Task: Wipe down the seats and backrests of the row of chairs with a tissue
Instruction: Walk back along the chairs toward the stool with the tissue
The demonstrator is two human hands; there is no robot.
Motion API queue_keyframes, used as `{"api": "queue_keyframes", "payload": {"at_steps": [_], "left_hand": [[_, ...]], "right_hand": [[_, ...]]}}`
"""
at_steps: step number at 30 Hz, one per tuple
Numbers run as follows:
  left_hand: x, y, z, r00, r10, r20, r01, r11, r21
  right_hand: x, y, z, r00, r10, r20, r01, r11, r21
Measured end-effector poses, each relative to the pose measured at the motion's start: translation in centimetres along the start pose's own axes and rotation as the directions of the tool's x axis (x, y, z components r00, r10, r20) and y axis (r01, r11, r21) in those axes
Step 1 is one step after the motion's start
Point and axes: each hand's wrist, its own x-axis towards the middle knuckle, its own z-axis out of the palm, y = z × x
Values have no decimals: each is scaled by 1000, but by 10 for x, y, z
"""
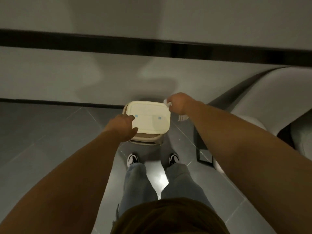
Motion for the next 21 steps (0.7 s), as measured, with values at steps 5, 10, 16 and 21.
{"api": "queue_keyframes", "payload": {"at_steps": [5, 10, 16, 21], "left_hand": [[36, -50, -6, 998, 61, 14, -62, 998, 28], [59, -86, 3, 999, 35, 36, -37, 998, 57], [79, -84, 0, 995, 90, 46, -93, 994, 63], [83, -74, -12, 994, 100, 50, -103, 994, 44]], "right_hand": [[61, -9, -18, 988, 108, -108, -95, 989, 114], [103, -26, 25, 996, 68, 52, -65, 996, -54], [116, -44, 95, 943, 90, 319, -102, 995, 21], [108, -45, 83, 948, 107, 299, -111, 994, -2]]}}
